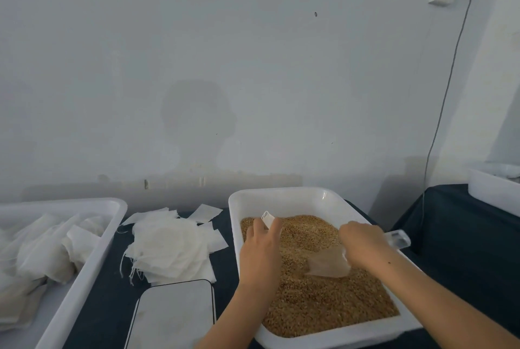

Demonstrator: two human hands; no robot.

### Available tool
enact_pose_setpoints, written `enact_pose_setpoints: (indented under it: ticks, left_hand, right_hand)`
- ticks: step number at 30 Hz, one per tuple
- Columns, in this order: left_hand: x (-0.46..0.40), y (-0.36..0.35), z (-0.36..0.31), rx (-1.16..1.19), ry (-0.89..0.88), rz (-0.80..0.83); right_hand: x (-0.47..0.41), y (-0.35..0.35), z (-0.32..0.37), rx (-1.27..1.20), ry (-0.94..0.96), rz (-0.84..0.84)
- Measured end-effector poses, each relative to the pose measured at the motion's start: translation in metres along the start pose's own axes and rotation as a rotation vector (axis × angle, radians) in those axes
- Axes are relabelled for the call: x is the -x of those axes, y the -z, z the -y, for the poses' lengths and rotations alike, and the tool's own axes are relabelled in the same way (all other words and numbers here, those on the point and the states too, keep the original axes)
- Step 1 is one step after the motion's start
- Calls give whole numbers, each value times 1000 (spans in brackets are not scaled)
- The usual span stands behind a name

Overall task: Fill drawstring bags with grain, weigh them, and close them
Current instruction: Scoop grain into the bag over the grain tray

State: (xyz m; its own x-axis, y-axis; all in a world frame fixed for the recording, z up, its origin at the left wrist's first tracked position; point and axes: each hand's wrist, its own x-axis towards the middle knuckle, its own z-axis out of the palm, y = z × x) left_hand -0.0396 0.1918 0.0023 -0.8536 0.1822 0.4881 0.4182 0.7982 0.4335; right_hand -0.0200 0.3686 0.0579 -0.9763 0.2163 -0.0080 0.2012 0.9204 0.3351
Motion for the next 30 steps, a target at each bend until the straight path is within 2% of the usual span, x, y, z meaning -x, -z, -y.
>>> enact_pose_setpoints:
  ticks: [5,11,16,21,24,30]
  left_hand:
    - [0,0,2,-3,-29,-3]
    - [-5,-1,4,-15,-55,-15]
    - [-20,-3,9,-115,-97,106]
    - [-30,-15,12,-205,-271,319]
    - [-30,-21,10,-221,-372,385]
    - [-27,-19,10,-92,-427,282]
  right_hand:
    - [-12,-26,21,-177,44,-49]
    - [-9,-40,8,-418,48,-28]
    - [9,-33,-22,-658,15,19]
    - [28,3,-50,-630,34,27]
    - [36,20,-53,-560,47,40]
    - [38,36,-47,-467,75,54]
